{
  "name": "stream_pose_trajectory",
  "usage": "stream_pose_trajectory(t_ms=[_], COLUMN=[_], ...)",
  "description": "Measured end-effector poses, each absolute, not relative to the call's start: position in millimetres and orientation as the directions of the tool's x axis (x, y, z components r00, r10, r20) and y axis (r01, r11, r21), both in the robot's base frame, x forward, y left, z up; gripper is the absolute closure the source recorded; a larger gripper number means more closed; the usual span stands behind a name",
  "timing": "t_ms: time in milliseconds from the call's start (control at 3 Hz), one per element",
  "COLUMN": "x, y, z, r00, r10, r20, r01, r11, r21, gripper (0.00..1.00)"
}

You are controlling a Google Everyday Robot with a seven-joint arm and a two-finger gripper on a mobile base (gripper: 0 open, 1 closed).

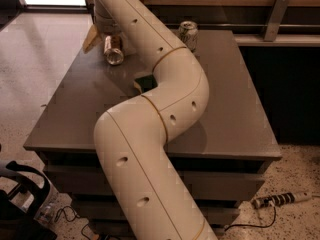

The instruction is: Place orange can upright

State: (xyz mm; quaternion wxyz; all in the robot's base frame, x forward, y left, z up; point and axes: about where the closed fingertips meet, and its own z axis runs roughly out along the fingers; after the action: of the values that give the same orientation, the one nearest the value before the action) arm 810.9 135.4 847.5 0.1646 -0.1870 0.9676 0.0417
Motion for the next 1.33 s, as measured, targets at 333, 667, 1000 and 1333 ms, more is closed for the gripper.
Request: stream_pose_trajectory(t_ms=[333, 667, 1000, 1333], x=[812.0, 813.5, 818.3, 822.3], y=[136.8, 138.1, 141.8, 145.0], z=[841.4, 837.9, 835.2, 832.0], r00=[-0.881, -0.882, -0.877, -0.873], r10=[-0.345, -0.342, -0.341, -0.341], r20=[-0.325, -0.324, -0.338, -0.348], r01=[-0.368, -0.364, -0.366, -0.368], r11=[0.93, 0.931, 0.931, 0.93], r21=[0.011, 0.006, 0.01, 0.012], gripper=[0.19, 0.41, 0.64, 0.88])
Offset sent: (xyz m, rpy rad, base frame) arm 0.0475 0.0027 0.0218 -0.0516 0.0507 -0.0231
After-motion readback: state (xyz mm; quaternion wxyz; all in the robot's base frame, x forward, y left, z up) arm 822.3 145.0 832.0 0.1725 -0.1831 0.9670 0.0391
